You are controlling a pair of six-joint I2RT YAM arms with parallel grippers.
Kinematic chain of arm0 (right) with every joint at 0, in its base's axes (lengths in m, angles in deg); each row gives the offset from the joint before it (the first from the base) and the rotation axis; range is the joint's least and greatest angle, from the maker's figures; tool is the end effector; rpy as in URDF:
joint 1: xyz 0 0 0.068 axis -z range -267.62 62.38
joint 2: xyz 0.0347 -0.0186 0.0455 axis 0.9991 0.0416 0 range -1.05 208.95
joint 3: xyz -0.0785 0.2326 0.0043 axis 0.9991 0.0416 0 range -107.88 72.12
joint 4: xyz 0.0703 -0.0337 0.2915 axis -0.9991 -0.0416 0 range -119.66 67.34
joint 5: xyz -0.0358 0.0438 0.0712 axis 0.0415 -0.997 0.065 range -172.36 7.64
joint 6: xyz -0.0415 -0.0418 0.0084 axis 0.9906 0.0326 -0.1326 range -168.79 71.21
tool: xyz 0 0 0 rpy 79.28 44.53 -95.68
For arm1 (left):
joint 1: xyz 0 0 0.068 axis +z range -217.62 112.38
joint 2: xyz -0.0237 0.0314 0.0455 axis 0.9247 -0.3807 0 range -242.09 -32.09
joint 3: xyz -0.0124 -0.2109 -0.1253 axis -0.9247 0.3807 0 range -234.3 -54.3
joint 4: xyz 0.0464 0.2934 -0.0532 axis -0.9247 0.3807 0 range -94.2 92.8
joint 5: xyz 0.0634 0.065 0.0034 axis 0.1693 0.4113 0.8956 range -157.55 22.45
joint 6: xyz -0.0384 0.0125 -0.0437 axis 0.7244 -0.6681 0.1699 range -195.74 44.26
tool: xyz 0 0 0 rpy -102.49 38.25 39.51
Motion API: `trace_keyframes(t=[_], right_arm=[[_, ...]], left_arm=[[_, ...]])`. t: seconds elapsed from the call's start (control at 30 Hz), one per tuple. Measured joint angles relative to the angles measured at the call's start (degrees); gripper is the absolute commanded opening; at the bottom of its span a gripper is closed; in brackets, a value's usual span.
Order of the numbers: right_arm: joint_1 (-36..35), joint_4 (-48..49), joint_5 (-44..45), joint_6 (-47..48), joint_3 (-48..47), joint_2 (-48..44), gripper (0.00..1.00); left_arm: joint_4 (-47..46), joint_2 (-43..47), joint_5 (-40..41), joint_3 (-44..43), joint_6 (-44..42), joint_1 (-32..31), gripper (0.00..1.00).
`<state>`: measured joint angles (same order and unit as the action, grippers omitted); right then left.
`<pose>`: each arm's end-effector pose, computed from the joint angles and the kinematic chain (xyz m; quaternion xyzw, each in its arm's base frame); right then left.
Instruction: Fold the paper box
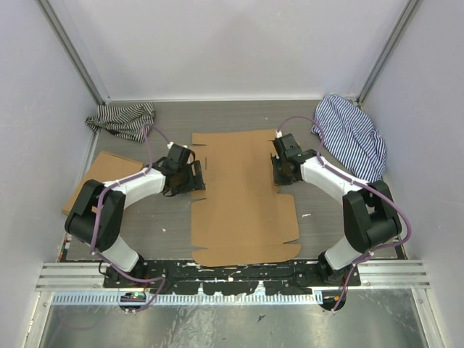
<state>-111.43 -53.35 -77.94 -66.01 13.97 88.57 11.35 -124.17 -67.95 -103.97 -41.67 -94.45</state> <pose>0.3215 0.1382 0.1463 -0.0466 0.9688 0.0491 0.2383 0.3065 -0.1555 0.0998 -0.0597 0.9593 -0.1427 0.2362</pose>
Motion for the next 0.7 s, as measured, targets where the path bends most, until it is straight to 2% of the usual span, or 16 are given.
trace_keyframes(t=[0.7], right_arm=[[0.0, -2.8, -1.0, -0.9, -3.5, -0.5, 0.01]], left_arm=[[-0.9, 0.4, -2.4, 0.7, 0.5, 0.0, 0.77]])
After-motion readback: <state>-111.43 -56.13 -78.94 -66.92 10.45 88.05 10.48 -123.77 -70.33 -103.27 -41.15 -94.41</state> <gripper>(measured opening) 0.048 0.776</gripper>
